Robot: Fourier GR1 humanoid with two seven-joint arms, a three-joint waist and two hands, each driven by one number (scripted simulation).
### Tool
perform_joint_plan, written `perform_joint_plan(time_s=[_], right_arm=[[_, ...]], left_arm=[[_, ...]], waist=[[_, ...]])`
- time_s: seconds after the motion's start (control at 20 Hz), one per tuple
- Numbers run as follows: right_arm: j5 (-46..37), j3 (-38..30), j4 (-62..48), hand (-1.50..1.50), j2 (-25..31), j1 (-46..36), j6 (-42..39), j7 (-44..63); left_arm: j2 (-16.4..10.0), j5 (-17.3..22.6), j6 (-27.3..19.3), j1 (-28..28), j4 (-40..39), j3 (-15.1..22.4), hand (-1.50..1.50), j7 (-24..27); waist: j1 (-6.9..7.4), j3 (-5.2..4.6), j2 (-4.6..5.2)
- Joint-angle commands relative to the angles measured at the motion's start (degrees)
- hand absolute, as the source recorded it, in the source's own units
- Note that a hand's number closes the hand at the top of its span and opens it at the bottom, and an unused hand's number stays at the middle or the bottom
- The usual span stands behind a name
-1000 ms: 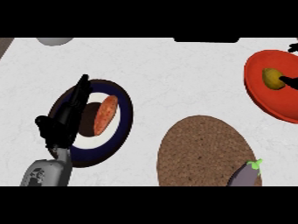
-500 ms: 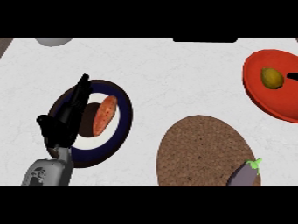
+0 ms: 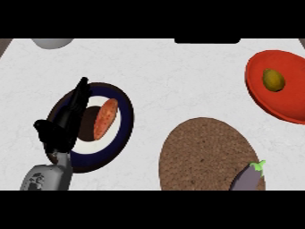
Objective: Pick the lemon from the placemat and place it in the bowl
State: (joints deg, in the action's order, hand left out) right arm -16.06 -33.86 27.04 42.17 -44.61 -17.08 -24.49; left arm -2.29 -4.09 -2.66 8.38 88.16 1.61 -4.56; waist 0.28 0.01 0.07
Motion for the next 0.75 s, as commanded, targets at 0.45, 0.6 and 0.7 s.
perform_joint_plan(time_s=[0.45, 0.6, 0.7], right_arm=[[5.93, -1.6, -5.92, -1.5, 8.63, 9.41, -17.93, -9.65], [6.95, -0.7, -3.66, -1.5, 8.95, 10.47, -18.75, -8.46], [6.72, -0.03, -5.2, -1.5, 6.61, 11.36, -17.13, -11.06]], left_arm=[[0.65, -0.25, 0.26, 0.08, -2.97, -0.13, 0.0, 3.45], [-1.13, 1.08, 1.9, -3.3, 3.75, -0.38, 0.0, -0.19], [0.95, -1.05, -0.57, -0.01, 3.1, 1.47, 0.0, -3.09]], waist=[[0.22, 0.06, 0.2], [0.3, 0.03, -0.01], [0.28, 0.06, 0.09]])
